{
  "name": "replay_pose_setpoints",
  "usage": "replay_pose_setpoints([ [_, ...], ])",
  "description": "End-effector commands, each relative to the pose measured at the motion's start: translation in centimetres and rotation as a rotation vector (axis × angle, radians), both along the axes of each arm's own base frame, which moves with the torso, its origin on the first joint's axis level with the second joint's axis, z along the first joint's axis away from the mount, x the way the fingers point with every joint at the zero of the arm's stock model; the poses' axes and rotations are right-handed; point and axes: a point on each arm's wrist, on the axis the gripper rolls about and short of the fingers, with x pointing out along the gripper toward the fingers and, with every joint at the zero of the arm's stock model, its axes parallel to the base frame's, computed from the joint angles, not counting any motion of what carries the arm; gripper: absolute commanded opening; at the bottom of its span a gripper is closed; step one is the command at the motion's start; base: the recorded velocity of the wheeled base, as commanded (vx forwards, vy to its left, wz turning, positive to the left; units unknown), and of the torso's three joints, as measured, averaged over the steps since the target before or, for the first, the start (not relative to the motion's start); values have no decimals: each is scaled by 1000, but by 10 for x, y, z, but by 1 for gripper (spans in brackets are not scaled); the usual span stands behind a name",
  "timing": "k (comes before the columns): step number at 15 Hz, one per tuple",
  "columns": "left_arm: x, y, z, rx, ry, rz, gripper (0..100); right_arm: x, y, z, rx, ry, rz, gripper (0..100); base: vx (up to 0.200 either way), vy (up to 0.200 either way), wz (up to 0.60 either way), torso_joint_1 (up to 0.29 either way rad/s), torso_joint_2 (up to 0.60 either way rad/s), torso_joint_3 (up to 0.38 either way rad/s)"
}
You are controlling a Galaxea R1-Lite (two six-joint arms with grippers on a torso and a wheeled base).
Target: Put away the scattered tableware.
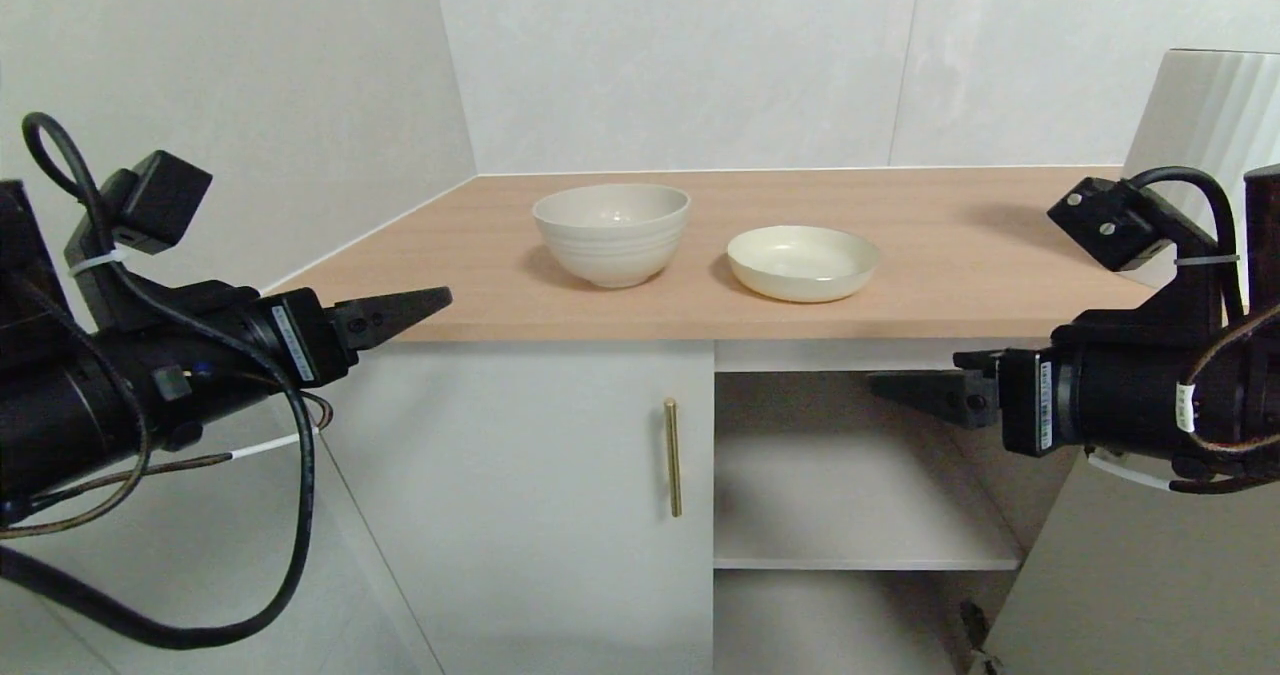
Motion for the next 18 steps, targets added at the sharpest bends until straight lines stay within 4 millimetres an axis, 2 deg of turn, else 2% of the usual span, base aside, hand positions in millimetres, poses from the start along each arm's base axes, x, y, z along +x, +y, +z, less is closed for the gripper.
replay_pose_setpoints([
  [1, 1, 0, -1, 0, 2, 0, 100, 1, 1, -1, -2, 2, -1, 100, 0, 0, 0, 203, -540, -315],
  [12, 9, -1, -1, 3, 20, 10, 100, 20, 3, -9, 7, -11, -35, 100, 0, 0, 0, 184, -495, -286],
  [15, 15, -5, 15, 20, 104, -1, 100, 42, 16, -13, 22, -49, -36, 100, 0, 0, 0, 80, -175, -92],
  [16, 22, -7, 23, 28, 145, -1, 100, 56, 24, -10, 20, -53, -60, 100, 0, 0, 0, 22, -56, -27],
  [18, 36, -11, 37, 42, 214, -7, 100, 69, 29, -15, -61, 0, -183, 100, 0, 0, 0, 0, 0, 0],
])
